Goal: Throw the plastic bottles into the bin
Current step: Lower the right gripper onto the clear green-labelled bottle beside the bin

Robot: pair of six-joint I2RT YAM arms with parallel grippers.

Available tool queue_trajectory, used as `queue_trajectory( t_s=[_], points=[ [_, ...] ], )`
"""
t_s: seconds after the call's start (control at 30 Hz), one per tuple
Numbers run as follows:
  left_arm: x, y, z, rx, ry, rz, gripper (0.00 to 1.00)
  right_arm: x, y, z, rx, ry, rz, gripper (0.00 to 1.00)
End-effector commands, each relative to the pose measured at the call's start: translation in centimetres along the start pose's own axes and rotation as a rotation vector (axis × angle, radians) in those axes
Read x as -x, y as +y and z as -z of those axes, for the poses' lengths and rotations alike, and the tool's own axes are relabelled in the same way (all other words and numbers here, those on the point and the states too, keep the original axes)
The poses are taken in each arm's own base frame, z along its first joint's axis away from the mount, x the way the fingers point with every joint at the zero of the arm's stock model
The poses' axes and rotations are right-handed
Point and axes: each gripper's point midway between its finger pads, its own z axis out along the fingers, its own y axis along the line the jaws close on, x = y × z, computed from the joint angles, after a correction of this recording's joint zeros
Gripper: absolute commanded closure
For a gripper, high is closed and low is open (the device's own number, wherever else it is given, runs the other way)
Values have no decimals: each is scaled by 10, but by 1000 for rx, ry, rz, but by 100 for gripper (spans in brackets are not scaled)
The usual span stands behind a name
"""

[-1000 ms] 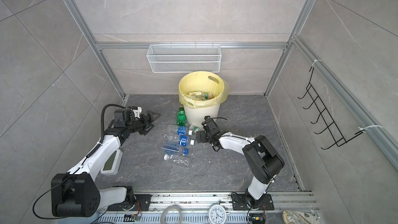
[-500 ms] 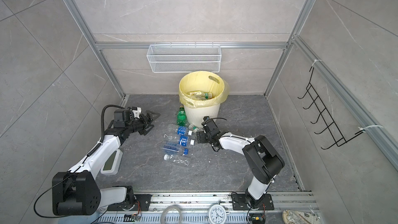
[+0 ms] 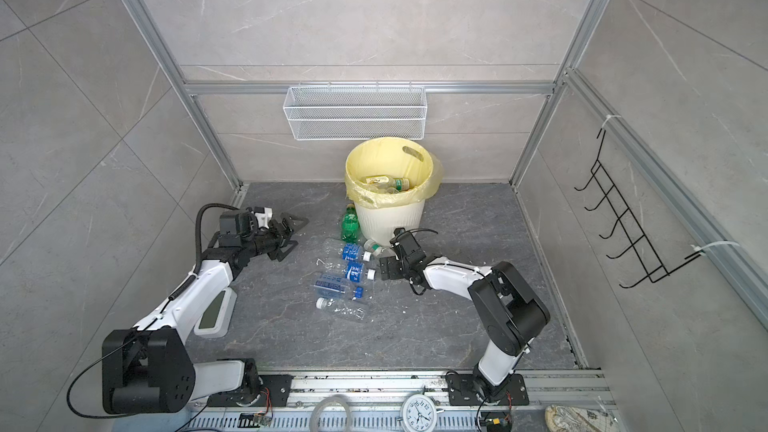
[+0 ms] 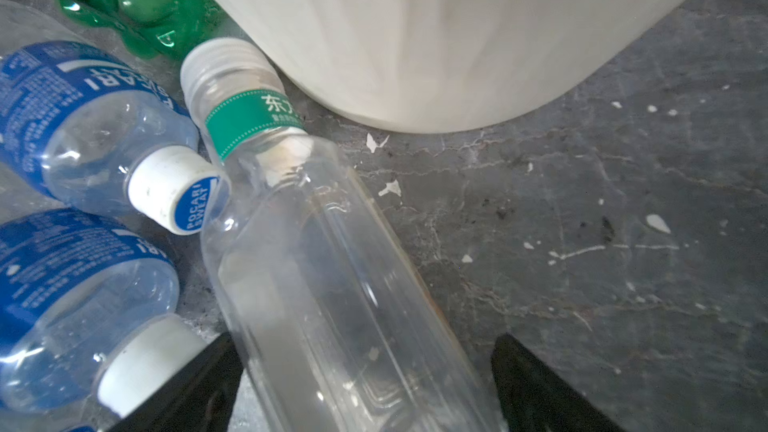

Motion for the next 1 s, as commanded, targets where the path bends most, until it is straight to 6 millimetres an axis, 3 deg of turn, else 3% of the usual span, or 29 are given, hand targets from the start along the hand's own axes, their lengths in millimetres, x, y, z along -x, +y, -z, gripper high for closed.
queue_trajectory(
  t_s=[0.0,0.2,0.57,0.77,0.97],
  points=[
    [1,-9,1,-46,5,-14,0,-12,0,-2,-3,40,19,4],
    [1,-9,0,-47,10,-12,0,-18,1,-1,-3,54,28,8],
    [0,-9,1,-49,12,-10,0,-30,-1,23,-15,47,50,13],
    [0,-10,1,-50,10,-12,0,-13,-10,28,-91,18,111,1],
    [1,-9,1,-49,10,-10,0,2,-1,16,-79,11,163,0]
  ],
)
